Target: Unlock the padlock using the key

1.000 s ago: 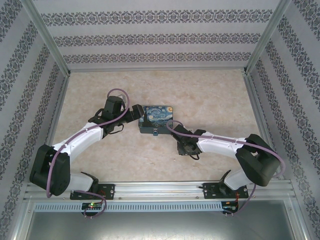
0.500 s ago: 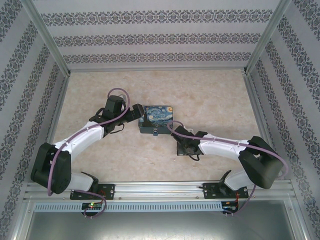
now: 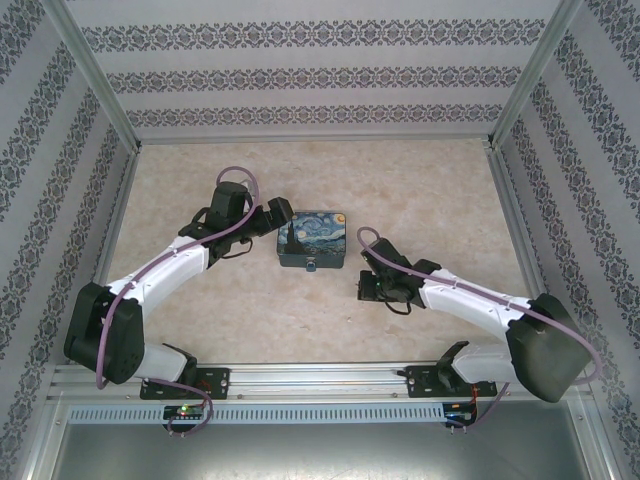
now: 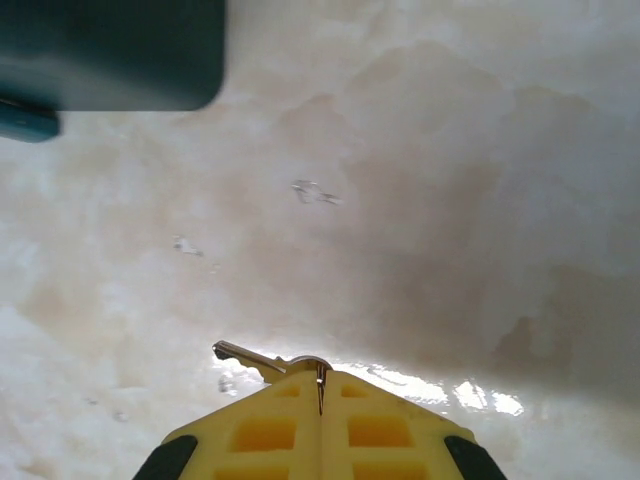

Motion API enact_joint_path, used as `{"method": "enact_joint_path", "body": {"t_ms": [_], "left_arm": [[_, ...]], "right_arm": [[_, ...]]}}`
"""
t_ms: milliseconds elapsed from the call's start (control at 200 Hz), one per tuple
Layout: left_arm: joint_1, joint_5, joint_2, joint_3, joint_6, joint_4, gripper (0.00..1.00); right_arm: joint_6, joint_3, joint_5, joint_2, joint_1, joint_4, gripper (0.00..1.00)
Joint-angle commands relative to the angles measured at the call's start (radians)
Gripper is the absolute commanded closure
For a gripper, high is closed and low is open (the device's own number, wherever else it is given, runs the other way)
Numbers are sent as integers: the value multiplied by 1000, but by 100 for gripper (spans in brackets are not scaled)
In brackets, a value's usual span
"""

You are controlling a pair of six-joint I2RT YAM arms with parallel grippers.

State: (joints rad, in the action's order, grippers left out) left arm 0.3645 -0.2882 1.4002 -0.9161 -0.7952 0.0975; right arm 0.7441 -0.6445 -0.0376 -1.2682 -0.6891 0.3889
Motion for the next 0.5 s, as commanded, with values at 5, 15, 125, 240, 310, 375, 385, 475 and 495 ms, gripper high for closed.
{"method": "enact_joint_path", "body": {"t_ms": [5, 15, 125, 240, 310, 375, 385, 475, 495], "left_arm": [[-8, -97, 14, -22, -55, -48, 0], [-8, -104, 14, -21, -61, -53, 0], [-4, -195, 28, -12, -130, -136, 0], [6, -258, 55, -9, -193, -215, 3], [19, -279, 73, -13, -212, -239, 7], [31, -290, 87, -18, -224, -255, 11], [34, -290, 90, -18, -226, -258, 12], [49, -295, 103, -18, -242, -284, 23], [54, -295, 106, -19, -244, -288, 26]], "right_arm": [[-2, -45, -55, 27, 9, -21, 100], [-1, -49, -58, 27, 9, -23, 100], [13, -111, -80, 22, 10, -34, 100], [21, -200, -88, -16, 13, -48, 100], [24, -257, -93, -53, 14, -59, 100], [29, -305, -102, -93, 17, -72, 100], [30, -310, -104, -99, 18, -75, 100], [45, -354, -123, -149, 21, -106, 100], [49, -360, -128, -158, 22, -114, 100]]}}
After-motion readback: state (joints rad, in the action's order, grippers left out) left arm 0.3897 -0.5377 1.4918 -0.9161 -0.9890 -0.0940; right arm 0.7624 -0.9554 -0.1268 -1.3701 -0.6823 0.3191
